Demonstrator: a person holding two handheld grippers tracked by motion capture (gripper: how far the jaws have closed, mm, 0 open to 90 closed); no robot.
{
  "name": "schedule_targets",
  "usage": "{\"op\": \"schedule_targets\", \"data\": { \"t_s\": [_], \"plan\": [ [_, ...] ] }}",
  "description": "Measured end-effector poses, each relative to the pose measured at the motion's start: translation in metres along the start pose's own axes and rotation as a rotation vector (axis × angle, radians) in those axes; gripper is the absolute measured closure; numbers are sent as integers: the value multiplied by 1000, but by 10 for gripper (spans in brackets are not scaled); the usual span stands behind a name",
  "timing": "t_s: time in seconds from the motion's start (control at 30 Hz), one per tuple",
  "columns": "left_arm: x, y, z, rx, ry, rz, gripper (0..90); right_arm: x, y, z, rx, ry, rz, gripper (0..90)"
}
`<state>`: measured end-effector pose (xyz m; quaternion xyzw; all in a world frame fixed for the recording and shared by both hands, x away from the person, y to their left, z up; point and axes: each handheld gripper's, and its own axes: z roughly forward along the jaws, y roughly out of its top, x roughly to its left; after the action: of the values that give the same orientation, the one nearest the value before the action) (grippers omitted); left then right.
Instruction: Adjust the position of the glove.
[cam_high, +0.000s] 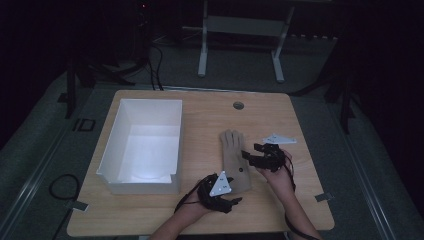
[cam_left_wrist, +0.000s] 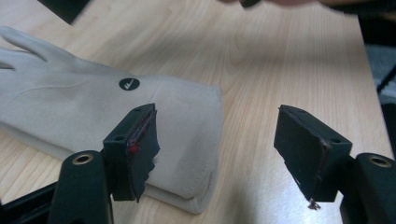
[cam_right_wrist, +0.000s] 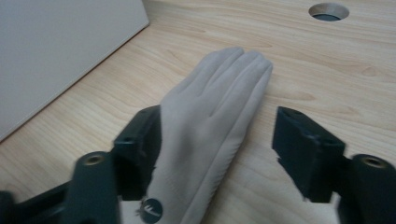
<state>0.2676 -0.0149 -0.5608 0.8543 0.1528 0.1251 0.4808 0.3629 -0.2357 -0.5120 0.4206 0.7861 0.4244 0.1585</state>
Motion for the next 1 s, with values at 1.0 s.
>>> {"op": "schedule_targets", "data": {
  "t_s": [1.0],
  "plan": [
    [24,-11,14,122,-104,11,515,-37,16,90,235,172,165,526]
  ]
}}
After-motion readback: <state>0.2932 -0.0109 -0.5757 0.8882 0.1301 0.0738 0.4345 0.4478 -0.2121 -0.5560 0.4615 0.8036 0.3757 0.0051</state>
